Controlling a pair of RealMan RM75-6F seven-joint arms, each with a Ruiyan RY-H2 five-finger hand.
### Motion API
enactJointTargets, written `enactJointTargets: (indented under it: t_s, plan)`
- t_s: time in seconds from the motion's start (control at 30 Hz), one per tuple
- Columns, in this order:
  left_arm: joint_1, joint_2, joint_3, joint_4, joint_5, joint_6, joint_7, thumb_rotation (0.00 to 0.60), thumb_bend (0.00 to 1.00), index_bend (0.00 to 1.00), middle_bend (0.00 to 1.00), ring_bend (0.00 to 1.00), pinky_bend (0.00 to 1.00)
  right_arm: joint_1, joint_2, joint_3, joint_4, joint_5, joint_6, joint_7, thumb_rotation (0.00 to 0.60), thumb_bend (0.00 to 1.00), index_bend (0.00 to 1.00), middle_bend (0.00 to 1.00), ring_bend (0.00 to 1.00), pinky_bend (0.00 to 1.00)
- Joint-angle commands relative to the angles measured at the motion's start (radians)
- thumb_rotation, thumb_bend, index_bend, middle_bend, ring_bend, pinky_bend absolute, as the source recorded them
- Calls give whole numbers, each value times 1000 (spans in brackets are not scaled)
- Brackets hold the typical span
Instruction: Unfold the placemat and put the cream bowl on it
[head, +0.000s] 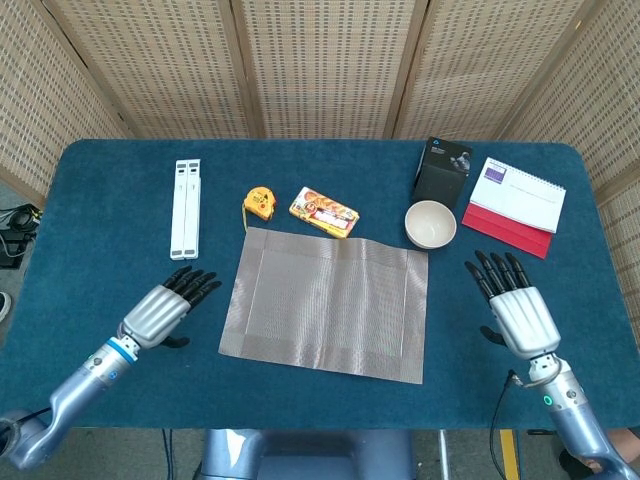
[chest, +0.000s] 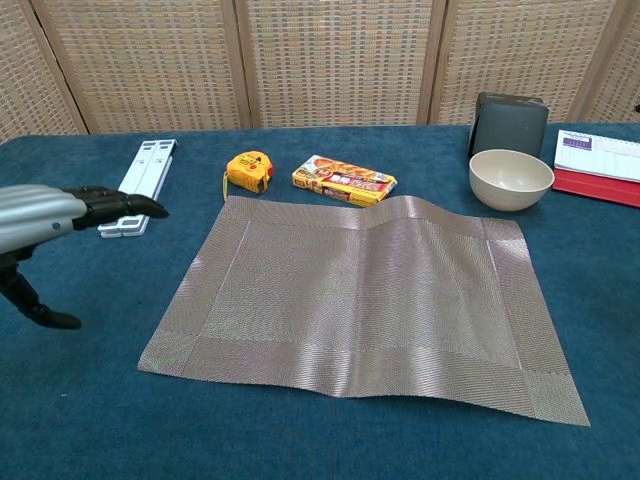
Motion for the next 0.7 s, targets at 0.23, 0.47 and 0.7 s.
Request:
enactJointTargets:
  t_s: [0.23, 0.47, 0.7]
  plan:
    - [-38, -88, 52, 60, 49, -39, -14, 600, 0, 0, 0, 0, 0, -121, -103, -2, 59, -2, 125, 60, 600, 0, 0, 0, 0, 0]
    - [-49, -139, 50, 77, 20, -68, 39, 600, 0, 0, 0, 0, 0, -131, -119, 14, 90, -42, 133, 84, 600, 0, 13, 0, 0, 0]
    - [-64, -185, 29, 97, -22, -92, 83, 600, 0, 0, 0, 0, 0, -142, -124, 30, 96, -56, 135, 86, 600, 0, 21, 0, 0, 0]
